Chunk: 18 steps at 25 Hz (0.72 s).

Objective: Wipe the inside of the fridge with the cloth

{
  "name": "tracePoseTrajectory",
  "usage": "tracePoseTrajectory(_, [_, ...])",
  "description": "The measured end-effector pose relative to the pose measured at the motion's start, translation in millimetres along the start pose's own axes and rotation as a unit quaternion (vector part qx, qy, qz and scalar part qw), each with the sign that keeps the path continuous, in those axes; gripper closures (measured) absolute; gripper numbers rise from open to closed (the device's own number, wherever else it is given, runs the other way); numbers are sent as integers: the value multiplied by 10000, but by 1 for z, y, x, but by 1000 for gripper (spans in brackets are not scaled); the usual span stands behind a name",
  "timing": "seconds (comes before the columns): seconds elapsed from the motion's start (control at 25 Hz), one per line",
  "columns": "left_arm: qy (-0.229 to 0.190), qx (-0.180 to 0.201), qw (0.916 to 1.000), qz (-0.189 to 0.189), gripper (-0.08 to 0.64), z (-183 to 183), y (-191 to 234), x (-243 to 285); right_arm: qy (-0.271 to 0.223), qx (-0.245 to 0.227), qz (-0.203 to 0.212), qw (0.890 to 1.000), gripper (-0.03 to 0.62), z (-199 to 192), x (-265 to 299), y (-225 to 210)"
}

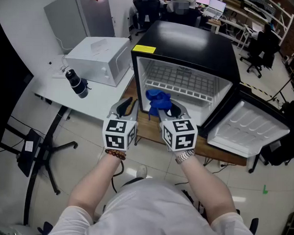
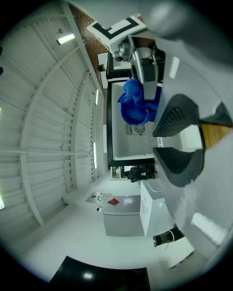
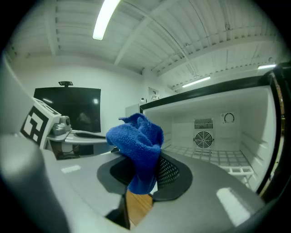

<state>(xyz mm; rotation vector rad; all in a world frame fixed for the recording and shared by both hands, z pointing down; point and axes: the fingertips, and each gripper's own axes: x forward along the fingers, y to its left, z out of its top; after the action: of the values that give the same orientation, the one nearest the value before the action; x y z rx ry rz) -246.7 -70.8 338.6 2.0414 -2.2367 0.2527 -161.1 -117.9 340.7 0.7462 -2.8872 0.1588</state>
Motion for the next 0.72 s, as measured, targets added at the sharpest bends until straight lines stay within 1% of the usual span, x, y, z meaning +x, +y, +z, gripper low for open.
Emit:
tracePoseTrajectory(0.2, [-49,144,9998,-94,495,9,35,32,-81,-103,-74,9999,495,13,52,-3])
tracePoseTrajectory(0.32, [-40,297,9993,-209,495,11,52,51,-92,-172,-145,9997,495,17,82,-6])
tracePoseTrajectory(0.44, [-60,367,9988,-333,488,14,64,69,-126,-258,-202,9994,495,20,108,-9])
tracePoseTrajectory(0.56, [-40,406,9980,-482,482,15,70,85,-130,-275,-234,9993,495,20,129,-11])
tracePoseTrajectory(0.72, [-35,473,9961,-740,467,16,64,102,-189,-237,-274,9992,495,20,143,-19])
